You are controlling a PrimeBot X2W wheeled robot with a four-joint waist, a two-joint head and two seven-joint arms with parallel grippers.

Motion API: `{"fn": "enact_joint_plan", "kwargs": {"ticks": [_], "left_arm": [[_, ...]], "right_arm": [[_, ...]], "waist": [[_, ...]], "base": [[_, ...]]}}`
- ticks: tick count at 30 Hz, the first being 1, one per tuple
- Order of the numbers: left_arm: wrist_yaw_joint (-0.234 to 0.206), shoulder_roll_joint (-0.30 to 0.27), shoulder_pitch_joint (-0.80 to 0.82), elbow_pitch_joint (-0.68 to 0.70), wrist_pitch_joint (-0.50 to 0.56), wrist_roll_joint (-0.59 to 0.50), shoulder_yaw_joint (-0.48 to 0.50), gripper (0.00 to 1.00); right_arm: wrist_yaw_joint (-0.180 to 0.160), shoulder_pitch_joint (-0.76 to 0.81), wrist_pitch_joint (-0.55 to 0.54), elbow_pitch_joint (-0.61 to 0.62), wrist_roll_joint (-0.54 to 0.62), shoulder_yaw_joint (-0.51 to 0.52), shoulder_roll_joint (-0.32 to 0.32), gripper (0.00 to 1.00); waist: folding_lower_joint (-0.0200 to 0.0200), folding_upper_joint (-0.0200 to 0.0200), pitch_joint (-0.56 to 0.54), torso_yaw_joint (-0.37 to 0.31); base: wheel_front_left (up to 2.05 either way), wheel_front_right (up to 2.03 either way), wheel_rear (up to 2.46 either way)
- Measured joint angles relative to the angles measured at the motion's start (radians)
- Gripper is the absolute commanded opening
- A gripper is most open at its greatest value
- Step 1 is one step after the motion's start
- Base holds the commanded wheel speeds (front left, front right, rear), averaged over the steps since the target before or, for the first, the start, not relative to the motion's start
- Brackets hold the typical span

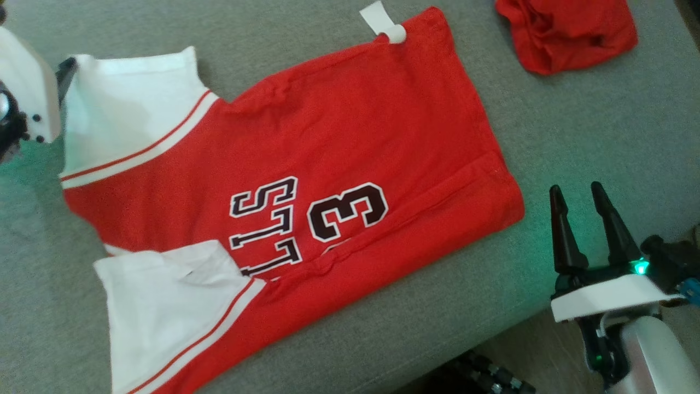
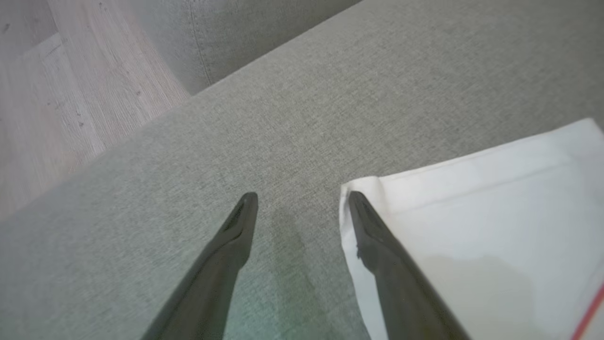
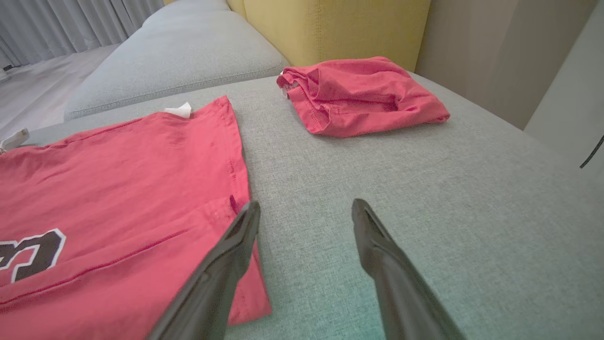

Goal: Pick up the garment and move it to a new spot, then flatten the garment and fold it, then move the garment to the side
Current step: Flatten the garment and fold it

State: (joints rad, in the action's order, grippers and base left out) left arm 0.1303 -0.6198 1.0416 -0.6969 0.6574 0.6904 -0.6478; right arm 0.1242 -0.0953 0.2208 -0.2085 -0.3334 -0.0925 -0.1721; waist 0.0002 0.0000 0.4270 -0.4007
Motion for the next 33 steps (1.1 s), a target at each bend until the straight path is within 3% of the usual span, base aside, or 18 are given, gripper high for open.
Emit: {"fn": "enact_joint_plan", "kwargs": {"ticks": [10,13,20,26,33], "left_arm": [[-0.007,-0.002,0.009,-0.009,0.027,0.044,-0.006,1.00],[-0.005,-0.005,0.009,0.019,0.058,0.075,-0.023,0.02],[0.002,-0.010,0.003,0.078,0.093,0.163,-0.028,0.00],[0.002,-0.006,0.002,0.114,-0.035,0.132,-0.039,0.00],[0.002,0.013,0.035,0.177,-0.151,0.108,-0.132,0.00]], "right_arm": [[0.000,-0.034,0.020,-0.029,-0.018,-0.007,0.002,1.00],[0.000,-0.037,0.023,-0.031,-0.018,-0.003,0.002,1.00],[0.000,-0.040,0.027,-0.036,-0.014,0.001,0.002,1.00],[0.000,-0.109,0.026,-0.037,-0.007,-0.012,-0.017,1.00],[0.000,-0.362,-0.187,-0.127,-0.097,-0.091,-0.102,1.00]], "waist": [[-0.0002,0.0000,0.032,-0.033],[-0.0002,0.0000,0.035,-0.029],[-0.0001,0.0000,0.041,-0.013],[-0.0002,0.0000,0.029,0.025],[-0.0002,0.0000,-0.002,0.115]], "base": [[0.00,0.00,0.00],[0.00,0.00,0.00],[0.00,0.00,0.00],[0.00,0.00,0.00],[0.00,0.00,0.00]]}}
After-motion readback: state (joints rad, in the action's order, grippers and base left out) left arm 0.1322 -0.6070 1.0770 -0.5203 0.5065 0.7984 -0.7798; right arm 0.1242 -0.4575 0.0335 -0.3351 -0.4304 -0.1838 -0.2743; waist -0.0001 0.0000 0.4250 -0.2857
